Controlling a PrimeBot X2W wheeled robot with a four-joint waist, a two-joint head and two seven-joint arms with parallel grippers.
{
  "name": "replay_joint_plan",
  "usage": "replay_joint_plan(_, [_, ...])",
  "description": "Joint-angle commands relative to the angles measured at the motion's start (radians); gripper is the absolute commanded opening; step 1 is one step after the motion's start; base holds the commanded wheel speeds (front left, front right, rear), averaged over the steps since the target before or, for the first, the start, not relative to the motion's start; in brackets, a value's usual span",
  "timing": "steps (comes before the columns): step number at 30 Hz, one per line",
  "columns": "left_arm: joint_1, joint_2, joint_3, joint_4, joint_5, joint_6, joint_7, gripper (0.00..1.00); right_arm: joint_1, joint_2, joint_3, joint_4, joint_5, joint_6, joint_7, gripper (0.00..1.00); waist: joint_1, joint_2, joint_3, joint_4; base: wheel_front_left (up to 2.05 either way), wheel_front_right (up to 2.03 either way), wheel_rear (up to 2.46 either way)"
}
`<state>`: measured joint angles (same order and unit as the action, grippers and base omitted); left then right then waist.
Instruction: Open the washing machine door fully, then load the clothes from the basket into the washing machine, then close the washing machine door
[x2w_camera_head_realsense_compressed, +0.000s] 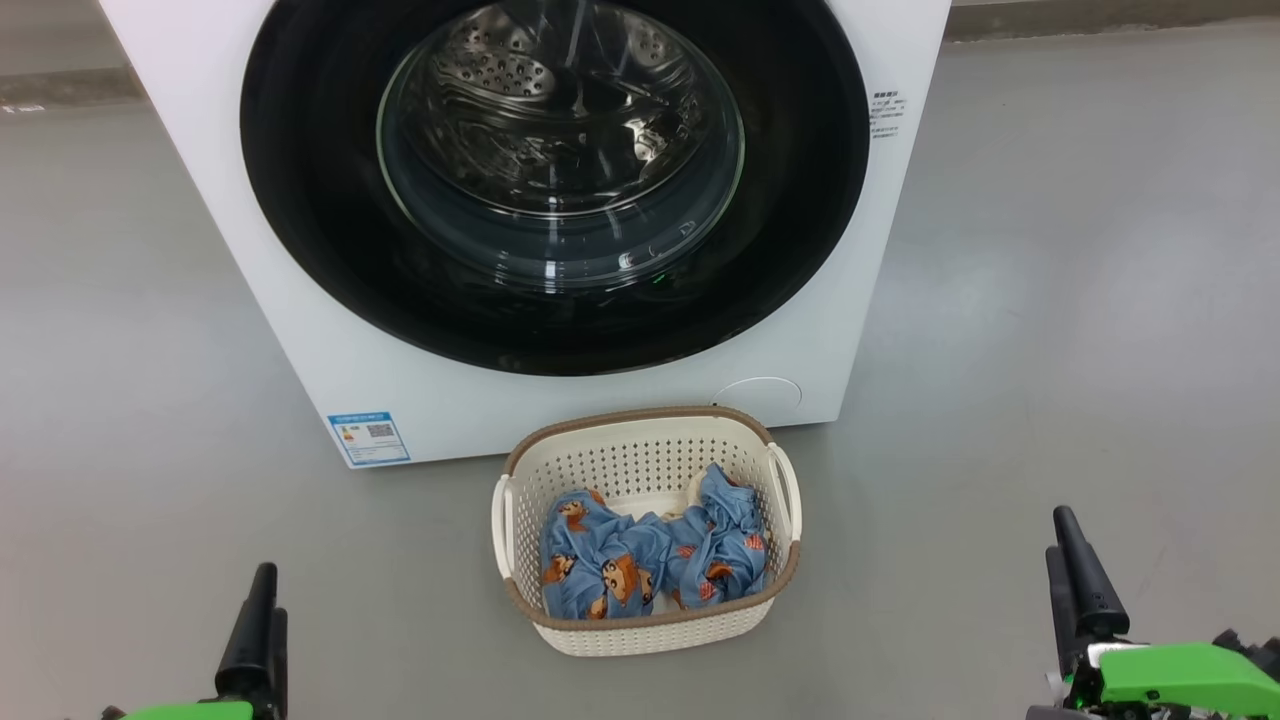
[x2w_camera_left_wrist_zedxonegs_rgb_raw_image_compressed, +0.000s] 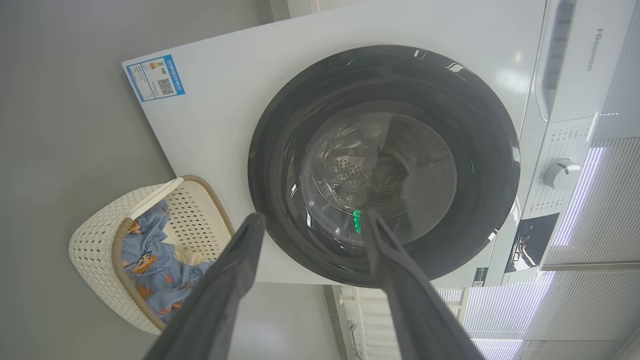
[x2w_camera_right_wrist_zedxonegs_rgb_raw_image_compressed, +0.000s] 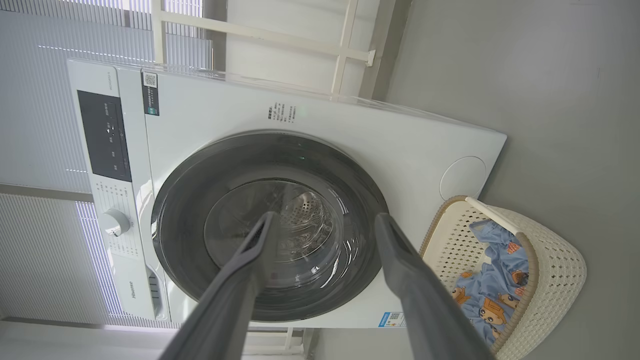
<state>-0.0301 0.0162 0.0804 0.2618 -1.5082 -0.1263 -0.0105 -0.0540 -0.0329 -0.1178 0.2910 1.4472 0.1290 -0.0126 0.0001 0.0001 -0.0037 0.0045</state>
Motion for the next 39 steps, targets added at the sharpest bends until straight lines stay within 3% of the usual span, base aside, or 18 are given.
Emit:
replay_joint_plan(1, [-0.044, 0.017, 0.017, -0.036, 0.019, -0.002, -0.01, 1.0, -0.052, -0.01, 0.007, -0.037, -0.024, 0.001, -0.009, 1.0, -0.0001, -0.0001, 0.0, 0.001, 0.0, 0.0, 0.0])
replay_joint_plan(24, [-0.046, 0.022, 0.016, -0.149, 0.314, -0.003, -0.074, 1.0, -0.076, -0.012, 0.04, -0.116, -0.267, 0.001, -0.074, 1.0, -0.0001, -0.0001, -0.002, 0.013, 0.0, 0.0, 0.0])
replay_joint_plan(32, [-0.04, 0.023, -0.008, -0.182, 0.482, -0.001, -0.098, 1.0, -0.086, -0.013, 0.048, -0.13, -0.379, 0.001, -0.097, 1.0, -0.0001, -0.0001, 0.0, 0.015, 0.0, 0.0, 0.0])
replay_joint_plan(39, [-0.039, 0.025, -0.024, -0.2, 0.636, 0.029, -0.122, 1.0, -0.096, -0.013, 0.066, -0.14, -0.507, 0.001, -0.12, 1.0, -0.0001, -0.0001, 0.0, 0.014, 0.0, 0.0, 0.0])
